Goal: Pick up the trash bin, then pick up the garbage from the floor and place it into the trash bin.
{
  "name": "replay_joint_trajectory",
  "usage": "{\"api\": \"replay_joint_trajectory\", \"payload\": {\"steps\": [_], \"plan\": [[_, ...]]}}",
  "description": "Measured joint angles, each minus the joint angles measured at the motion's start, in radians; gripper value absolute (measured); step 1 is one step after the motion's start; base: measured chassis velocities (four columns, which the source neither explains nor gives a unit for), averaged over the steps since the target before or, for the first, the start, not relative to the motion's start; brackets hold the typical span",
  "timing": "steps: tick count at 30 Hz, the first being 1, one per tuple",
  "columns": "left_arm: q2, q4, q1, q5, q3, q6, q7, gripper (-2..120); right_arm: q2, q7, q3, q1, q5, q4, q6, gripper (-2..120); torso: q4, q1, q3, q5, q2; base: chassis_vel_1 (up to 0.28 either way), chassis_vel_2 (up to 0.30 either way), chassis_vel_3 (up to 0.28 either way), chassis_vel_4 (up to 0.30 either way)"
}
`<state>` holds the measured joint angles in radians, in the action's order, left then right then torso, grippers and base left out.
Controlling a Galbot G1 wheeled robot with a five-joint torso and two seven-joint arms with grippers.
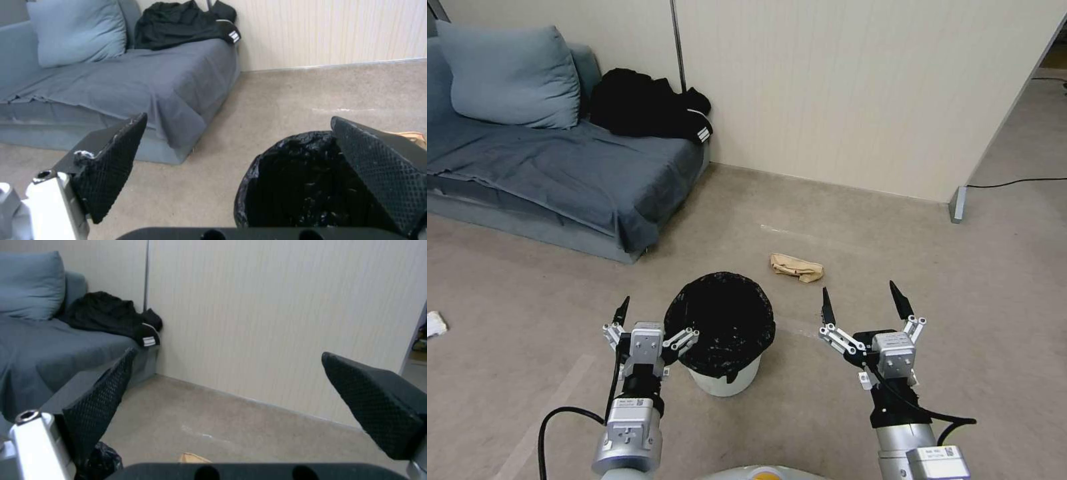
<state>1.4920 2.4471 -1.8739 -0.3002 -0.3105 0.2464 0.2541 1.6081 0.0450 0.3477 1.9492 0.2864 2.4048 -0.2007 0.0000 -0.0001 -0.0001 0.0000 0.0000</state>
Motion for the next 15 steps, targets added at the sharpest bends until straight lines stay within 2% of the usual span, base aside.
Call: {"api": "replay_joint_trajectory", "payload": {"steps": [10, 15], "plan": [[-0.002, 0.000, 0.001, 0.005, 0.002, 0.000, 0.000, 100, 0.000, -0.001, -0.001, -0.001, 0.000, -0.003, -0.010, 100, 0.0000, 0.000, 0.000, 0.0000, 0.000, 0.000, 0.000, 0.000, 0.000], [-0.005, -0.003, 0.014, 0.077, 0.014, 0.022, -0.002, 100, 0.000, -0.002, -0.002, -0.002, 0.000, -0.008, -0.027, 100, 0.0000, 0.000, 0.000, 0.0000, 0.000, 0.000, 0.000, 0.000, 0.000]]}}
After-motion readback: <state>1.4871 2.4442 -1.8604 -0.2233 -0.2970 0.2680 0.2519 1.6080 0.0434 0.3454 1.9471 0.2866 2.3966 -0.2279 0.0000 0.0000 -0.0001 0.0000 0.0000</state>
